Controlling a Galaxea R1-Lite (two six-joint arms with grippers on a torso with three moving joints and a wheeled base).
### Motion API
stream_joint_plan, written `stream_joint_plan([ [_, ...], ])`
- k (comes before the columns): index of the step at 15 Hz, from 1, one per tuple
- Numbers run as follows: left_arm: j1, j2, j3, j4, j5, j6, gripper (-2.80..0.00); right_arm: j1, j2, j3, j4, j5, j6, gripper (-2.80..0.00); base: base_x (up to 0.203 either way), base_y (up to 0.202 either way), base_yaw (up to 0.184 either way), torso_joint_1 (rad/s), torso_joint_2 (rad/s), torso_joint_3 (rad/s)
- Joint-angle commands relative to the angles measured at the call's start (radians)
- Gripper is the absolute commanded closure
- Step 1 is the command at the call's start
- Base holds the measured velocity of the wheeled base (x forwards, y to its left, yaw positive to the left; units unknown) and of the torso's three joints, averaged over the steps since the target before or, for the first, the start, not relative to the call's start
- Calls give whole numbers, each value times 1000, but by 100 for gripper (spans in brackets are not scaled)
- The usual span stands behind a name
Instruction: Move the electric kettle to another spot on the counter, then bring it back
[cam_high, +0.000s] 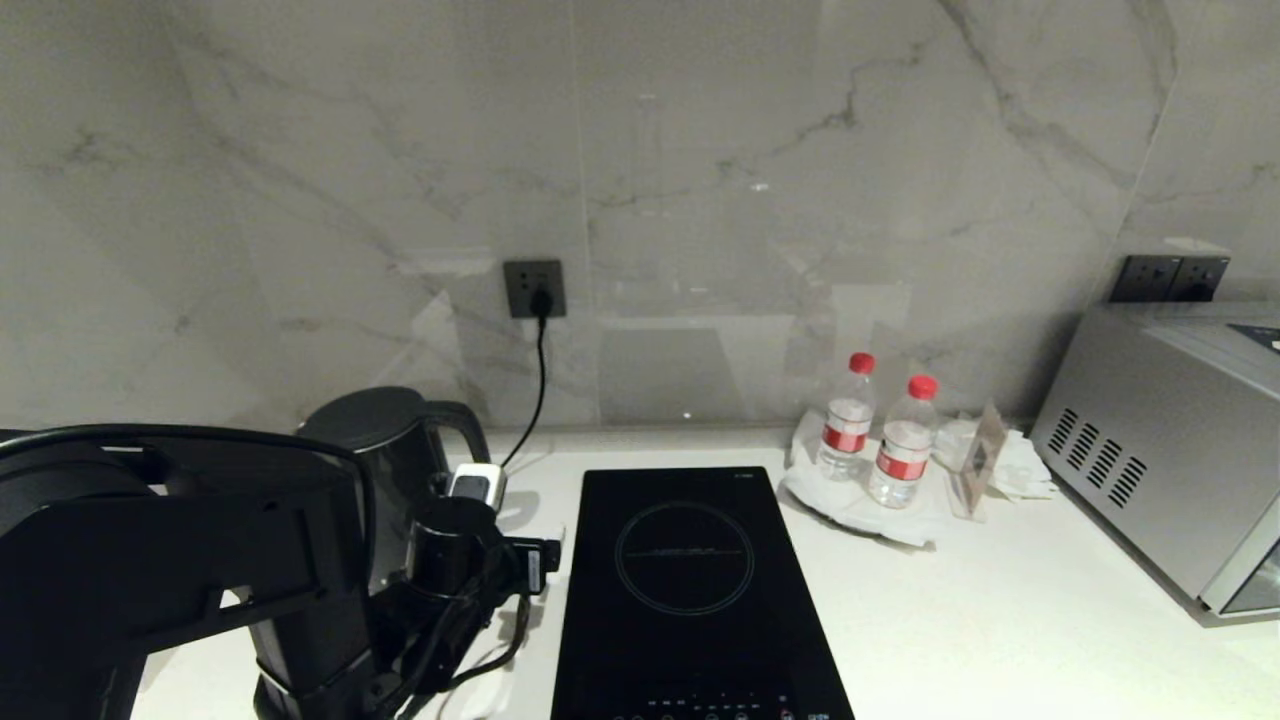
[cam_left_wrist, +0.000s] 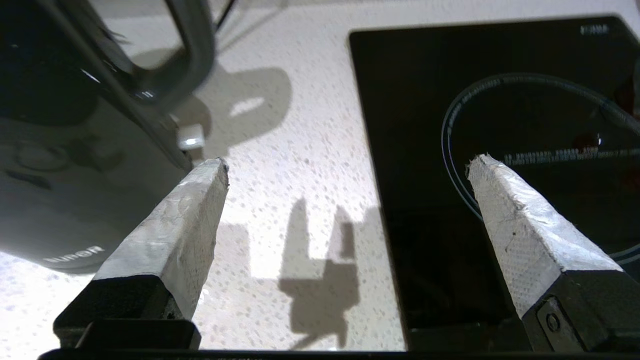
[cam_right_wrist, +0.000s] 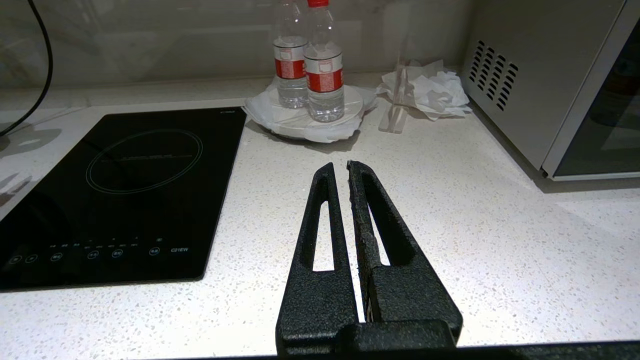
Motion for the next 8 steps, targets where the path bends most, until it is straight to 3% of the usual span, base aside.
stream_joint_plan([
  [1,-11,26,-1,-9,3,-1,-280,0,0,0,0,0,-1,0,0,0,0,0,0,0],
  [3,-12,30,-11,-7,6,-1,-280,0,0,0,0,0,-1,0,0,0,0,0,0,0],
  [4,-12,45,-21,-7,9,0,0,-1,0,0,0,0,-1,0,0,0,0,0,0,0],
  [8,-31,72,-93,68,15,4,0,0,0,0,0,0,-1,0,0,0,0,0,0,0],
])
